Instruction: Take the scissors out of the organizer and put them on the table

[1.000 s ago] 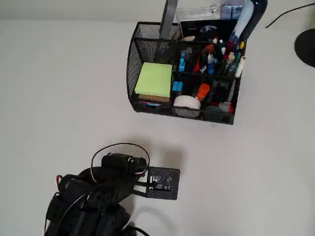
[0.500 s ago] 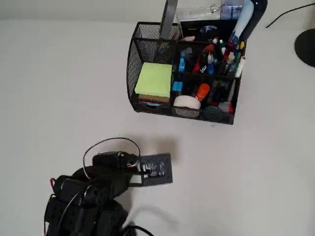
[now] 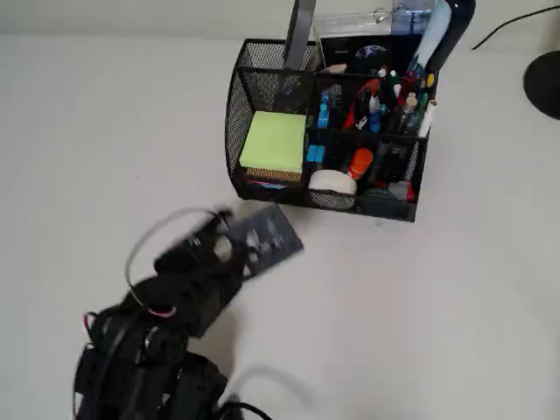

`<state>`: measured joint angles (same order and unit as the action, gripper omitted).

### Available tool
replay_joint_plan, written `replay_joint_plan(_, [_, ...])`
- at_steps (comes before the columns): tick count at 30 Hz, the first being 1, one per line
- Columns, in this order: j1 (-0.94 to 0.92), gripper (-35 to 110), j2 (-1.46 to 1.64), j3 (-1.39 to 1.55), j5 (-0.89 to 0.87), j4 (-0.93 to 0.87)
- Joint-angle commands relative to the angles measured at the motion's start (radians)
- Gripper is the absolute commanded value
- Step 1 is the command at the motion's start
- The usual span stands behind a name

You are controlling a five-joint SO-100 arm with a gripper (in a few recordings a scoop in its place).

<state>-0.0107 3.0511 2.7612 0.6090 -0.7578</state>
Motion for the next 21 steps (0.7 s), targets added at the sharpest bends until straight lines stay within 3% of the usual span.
replay_joint_plan(1, [-0.041,43,-0.38,-0.324,0.04,0.189])
replay_joint_plan(9, [-0.015,45,-0.861,-0.752,0.201,0.284])
replay_joint_plan(21, [-0.038,45,-1.216,-1.005,0.313,0.48])
